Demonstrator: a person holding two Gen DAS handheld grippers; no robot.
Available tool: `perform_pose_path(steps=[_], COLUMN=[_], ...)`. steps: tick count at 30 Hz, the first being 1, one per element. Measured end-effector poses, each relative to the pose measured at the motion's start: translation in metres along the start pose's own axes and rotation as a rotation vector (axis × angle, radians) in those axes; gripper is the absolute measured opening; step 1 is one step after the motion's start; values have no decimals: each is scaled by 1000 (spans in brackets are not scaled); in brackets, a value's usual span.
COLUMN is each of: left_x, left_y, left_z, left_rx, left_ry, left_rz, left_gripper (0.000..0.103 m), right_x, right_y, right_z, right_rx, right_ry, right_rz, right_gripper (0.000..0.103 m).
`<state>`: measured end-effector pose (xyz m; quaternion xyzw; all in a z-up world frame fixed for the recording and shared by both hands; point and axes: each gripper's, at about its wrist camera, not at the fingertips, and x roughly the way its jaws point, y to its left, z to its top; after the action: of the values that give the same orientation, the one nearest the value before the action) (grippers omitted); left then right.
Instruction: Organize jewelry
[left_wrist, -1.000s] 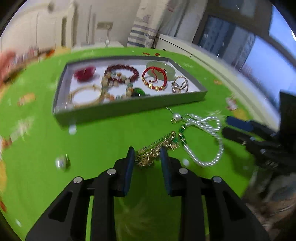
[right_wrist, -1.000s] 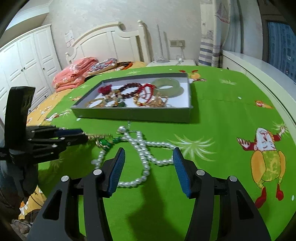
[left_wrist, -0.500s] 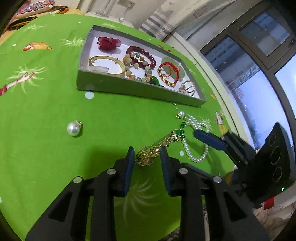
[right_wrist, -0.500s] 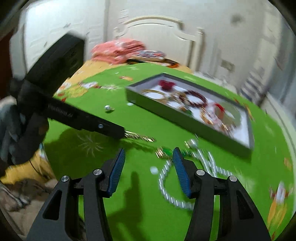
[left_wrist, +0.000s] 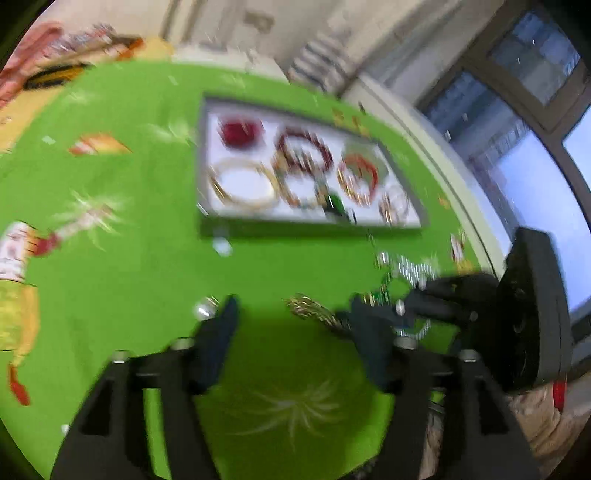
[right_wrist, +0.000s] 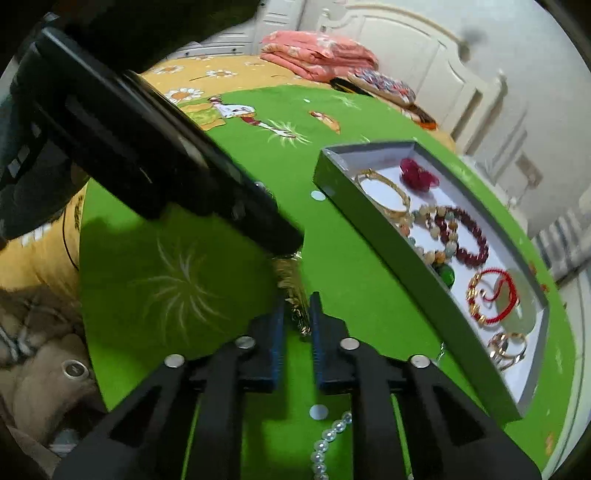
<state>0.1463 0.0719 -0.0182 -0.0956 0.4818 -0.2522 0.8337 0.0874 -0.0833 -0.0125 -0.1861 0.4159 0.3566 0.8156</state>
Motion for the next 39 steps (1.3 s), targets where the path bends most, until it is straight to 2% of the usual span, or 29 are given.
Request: perform_pose_path(steps=[2, 4, 6, 7, 8, 12, 14, 15, 19, 23, 25, 27, 28, 29, 32, 36, 39], left_x=[-9, -13, -13, -12, -11, 3, 8, 9, 7, 0, -6, -11, -13, -15, -15, -2, 13], left_y=[-2, -3, -5, -6, -6, -13, -14, -14, -6, 0, -1, -5, -7, -10, -17, -43, -76], left_z=[0, -2, -6, -8, -10, -17, -22, -23, -23, -25, -29, -33, -35, -37, -42, -51, -58], left_rx=[22, 31, 31, 33, 33, 42, 54, 56, 28, 11, 28, 56, 68, 83, 107, 195, 311], left_ry=[-40, -53, -51, -49, -48, -30, -30, -32, -50, -78, -108, -138, -149, -161, -168, -149, -132], left_rz=[59, 80, 83, 87, 97, 111, 132, 140, 148, 178, 219, 270, 289, 310, 318, 299, 279], left_gripper=[70, 70, 70, 70, 70, 70, 70, 70, 72, 76, 80, 84, 86, 87, 88, 88, 88], right_x=[-1, 2, 3, 3, 3, 0, -4, -7, -5, 15, 22, 22, 21, 20, 10, -37, -76], right_y=[-12, -17, -17, -17, -20, -35, -40, -41, -23, -19, -20, -19, -15, -10, -2, -22, -52], right_z=[1, 1, 3, 4, 4, 1, -4, -6, -1, 9, 14, 17, 18, 17, 10, -4, -35], right_rx=[129, 212, 225, 217, 228, 294, 295, 285, 203, 162, 143, 121, 105, 86, 74, 203, 324], right_ry=[7, 42, 49, 37, 28, -20, -27, -34, -71, -22, -19, -10, -8, -9, -55, -164, -208], right_rz=[99, 135, 39, -32, -77, -101, -166, -167, -98, -61, -58, -59, -60, -71, -105, -149, -248], right_gripper=[9, 9, 13, 27, 36, 36, 36, 36, 36, 40, 41, 38, 25, 17, 17, 17, 17])
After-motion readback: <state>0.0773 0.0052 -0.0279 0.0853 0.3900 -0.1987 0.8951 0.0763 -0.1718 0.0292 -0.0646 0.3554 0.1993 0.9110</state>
